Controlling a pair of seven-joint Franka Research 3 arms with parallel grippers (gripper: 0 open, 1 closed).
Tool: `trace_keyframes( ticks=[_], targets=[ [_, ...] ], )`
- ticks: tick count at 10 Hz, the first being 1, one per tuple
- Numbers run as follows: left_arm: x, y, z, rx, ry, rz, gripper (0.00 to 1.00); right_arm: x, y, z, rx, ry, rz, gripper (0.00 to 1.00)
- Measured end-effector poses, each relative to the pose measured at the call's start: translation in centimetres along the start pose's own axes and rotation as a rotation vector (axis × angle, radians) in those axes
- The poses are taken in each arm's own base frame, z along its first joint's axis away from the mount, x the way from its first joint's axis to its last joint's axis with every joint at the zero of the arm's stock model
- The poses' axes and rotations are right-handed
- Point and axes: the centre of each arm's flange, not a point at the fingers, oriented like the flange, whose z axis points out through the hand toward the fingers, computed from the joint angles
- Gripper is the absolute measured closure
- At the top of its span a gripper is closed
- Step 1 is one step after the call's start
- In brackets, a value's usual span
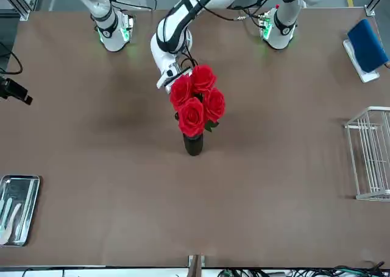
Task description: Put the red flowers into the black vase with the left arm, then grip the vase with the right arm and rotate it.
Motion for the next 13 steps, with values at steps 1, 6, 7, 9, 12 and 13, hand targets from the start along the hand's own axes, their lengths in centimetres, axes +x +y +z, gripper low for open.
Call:
trace_keyframes(
  ticks=[1, 6, 7, 9, 12, 13],
  targets=[
    [-0.4, 0.0, 0.0, -0.001, 0.0, 0.003, 0.89, 0.0, 0.0, 0.0, 0.0, 0.0, 0.0, 0.0],
    [-1.8, 0.1, -0.4, -0.021, -0.012, -0.007, 0.89, 0.1, -1.1, -0.1, 0.0, 0.012, -0.024, 0.0],
    [-2.0, 0.1, -0.4, -0.02, -0.012, -0.004, 0.89, 0.1, -1.8, -0.1, 0.0, 0.017, -0.035, 0.0],
    [-2.2, 0.1, -0.3, -0.02, -0.012, -0.002, 0.88, 0.0, -3.0, -0.1, -0.003, 0.022, -0.06, 0.0],
    [-2.2, 0.1, -0.4, -0.021, -0.012, -0.001, 0.81, -0.1, -4.5, -0.1, -0.017, 0.026, -0.096, 0.0],
    [-2.3, 0.1, -0.4, -0.022, -0.012, -0.001, 0.74, -0.1, -4.9, -0.2, -0.02, 0.031, -0.103, 0.0]
  ],
)
